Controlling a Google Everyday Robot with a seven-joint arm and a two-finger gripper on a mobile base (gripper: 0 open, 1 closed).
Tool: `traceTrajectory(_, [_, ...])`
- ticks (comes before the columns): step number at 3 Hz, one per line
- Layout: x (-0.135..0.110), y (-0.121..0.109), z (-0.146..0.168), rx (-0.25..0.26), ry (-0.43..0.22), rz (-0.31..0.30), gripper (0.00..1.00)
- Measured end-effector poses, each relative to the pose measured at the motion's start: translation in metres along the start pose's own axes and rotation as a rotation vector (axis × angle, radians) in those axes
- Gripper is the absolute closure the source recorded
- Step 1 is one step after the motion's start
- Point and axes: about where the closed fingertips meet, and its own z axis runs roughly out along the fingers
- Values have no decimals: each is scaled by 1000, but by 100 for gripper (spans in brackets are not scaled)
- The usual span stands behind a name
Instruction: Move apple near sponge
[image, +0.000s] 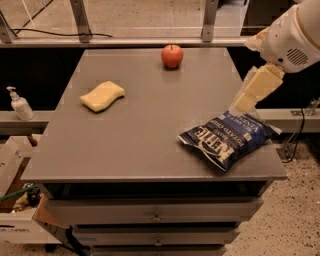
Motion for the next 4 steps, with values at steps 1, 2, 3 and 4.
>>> traceTrajectory(1, [-20,-31,42,-9,-100,88,0])
traceTrajectory(2, [-43,-63,85,-17,-178,172,0])
traceTrajectory(3, [-65,-101,138,-22,-234,252,0])
traceTrajectory(4, [-81,-141,181,-19,-289,310,0])
